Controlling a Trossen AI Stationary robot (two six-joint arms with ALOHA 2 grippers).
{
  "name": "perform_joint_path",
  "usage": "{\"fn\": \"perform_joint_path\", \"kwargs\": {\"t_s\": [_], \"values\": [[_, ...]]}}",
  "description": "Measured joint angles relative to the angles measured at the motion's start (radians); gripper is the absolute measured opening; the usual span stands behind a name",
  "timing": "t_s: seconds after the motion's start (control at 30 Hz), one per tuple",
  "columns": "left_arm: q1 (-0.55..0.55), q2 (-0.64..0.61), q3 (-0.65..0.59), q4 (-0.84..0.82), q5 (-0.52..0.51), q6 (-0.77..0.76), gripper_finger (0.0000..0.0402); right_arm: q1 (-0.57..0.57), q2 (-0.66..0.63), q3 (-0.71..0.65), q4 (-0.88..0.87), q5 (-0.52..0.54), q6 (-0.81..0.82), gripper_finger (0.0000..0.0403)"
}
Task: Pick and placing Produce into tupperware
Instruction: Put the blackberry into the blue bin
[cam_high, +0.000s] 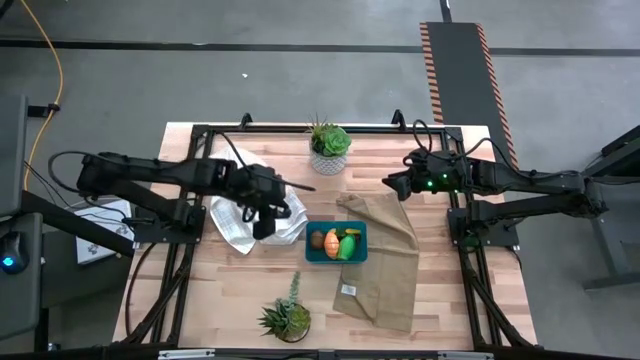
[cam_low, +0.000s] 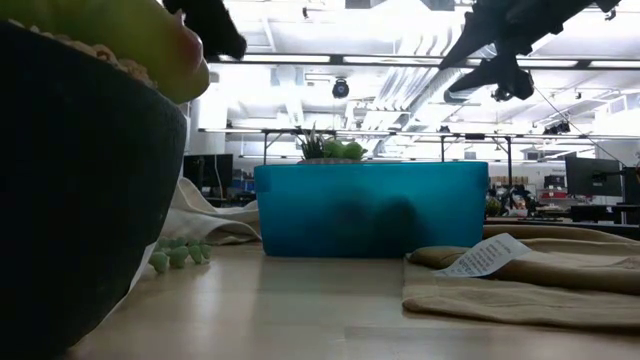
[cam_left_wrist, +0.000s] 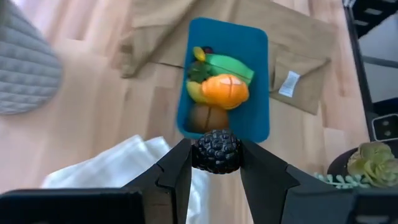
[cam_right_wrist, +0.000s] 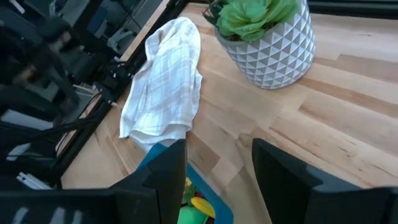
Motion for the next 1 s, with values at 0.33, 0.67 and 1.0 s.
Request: {"fn": "perform_joint_path", "kwargs": {"t_s": [0.33, 0.67, 1.0], "values": [[0.000, 0.056, -0.222, 0.408, 0.067, -0.042, 0.0111, 0.000, 0.000, 0.000, 0.000, 0.019, 0.027, 0.0174], [0.000, 0.234, -0.226, 0.589, 0.121, -0.071, 0.0111, 0.000, 0.001, 0.000, 0.002, 0.021, 0.026, 0.0174], [0.000, 0.313, -0.225, 0.711, 0.140, -0.104, 0.0111, 0.000, 0.001, 0.000, 0.002, 0.023, 0.023, 0.0174]]}}
